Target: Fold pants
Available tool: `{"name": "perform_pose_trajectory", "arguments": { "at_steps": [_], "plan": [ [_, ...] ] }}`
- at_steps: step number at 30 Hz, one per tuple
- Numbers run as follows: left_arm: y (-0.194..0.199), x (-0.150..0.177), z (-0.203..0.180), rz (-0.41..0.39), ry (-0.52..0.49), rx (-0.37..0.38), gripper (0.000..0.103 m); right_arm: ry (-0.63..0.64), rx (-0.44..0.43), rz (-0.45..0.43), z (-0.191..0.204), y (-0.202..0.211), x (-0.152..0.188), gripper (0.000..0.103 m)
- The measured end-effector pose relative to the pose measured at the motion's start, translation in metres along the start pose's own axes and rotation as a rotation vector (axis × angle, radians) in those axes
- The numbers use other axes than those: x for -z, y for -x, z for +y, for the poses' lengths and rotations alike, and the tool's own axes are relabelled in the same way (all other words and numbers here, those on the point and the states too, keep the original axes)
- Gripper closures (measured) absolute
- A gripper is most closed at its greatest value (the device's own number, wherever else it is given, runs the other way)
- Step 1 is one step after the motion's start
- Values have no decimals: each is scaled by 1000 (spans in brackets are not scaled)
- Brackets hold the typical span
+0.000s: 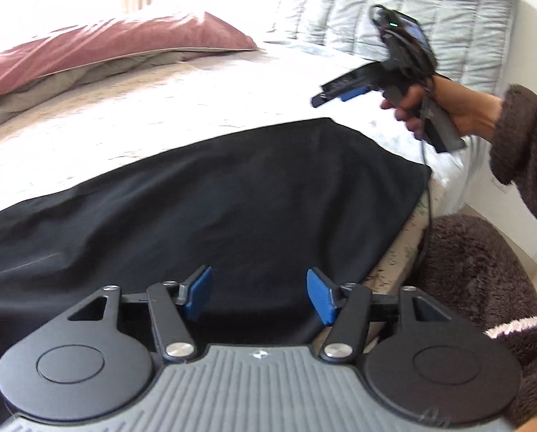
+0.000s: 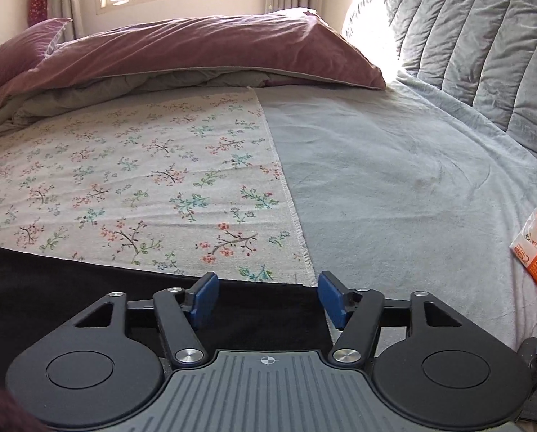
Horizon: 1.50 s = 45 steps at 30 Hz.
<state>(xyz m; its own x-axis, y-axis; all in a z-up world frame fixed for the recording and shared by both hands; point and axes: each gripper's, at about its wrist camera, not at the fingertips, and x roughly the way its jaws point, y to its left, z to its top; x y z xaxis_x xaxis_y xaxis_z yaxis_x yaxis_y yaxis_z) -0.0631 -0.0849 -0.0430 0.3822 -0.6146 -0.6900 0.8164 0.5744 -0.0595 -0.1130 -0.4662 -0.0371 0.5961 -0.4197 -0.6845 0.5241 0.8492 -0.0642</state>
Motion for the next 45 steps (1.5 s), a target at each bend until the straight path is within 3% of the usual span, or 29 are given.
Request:
{"name": "perform_pose_trajectory", "arguments": {
  "at_steps": [3,8,12,16,19,23,26,30,34,41,43,45],
  "plan": [
    [26,9,41,-14,116,-152,15,45,-81,-14,38,10,-6,35],
    [75,35,120,-9,359,-398,14,133,-235,-27,117,22,-3,35],
    [110,60,169,-14,496,-584,9,211,-351,-25,183,31,4,35],
    [145,89,219,-30,662,-713,9,281,-444,-14,241,37,9,35],
    [173,112,252,-67,808,-770,9,316,-513,-3,277,44,12,35],
    [199,141,287,-123,989,-776,10,357,-596,4,318,54,15,35],
    [208,161,305,-180,1103,-735,13,390,-623,10,341,58,19,35],
    [214,191,329,-313,1292,-600,22,418,-634,27,360,59,24,35],
    [206,214,345,-378,1438,-487,32,436,-641,41,371,59,27,35],
    [197,230,359,-480,1574,-382,42,495,-644,57,389,60,36,35],
    [199,227,359,-498,1568,-381,57,501,-639,58,392,59,37,35],
    [205,218,352,-513,1506,-440,74,501,-638,60,394,59,37,35]
  ]
}}
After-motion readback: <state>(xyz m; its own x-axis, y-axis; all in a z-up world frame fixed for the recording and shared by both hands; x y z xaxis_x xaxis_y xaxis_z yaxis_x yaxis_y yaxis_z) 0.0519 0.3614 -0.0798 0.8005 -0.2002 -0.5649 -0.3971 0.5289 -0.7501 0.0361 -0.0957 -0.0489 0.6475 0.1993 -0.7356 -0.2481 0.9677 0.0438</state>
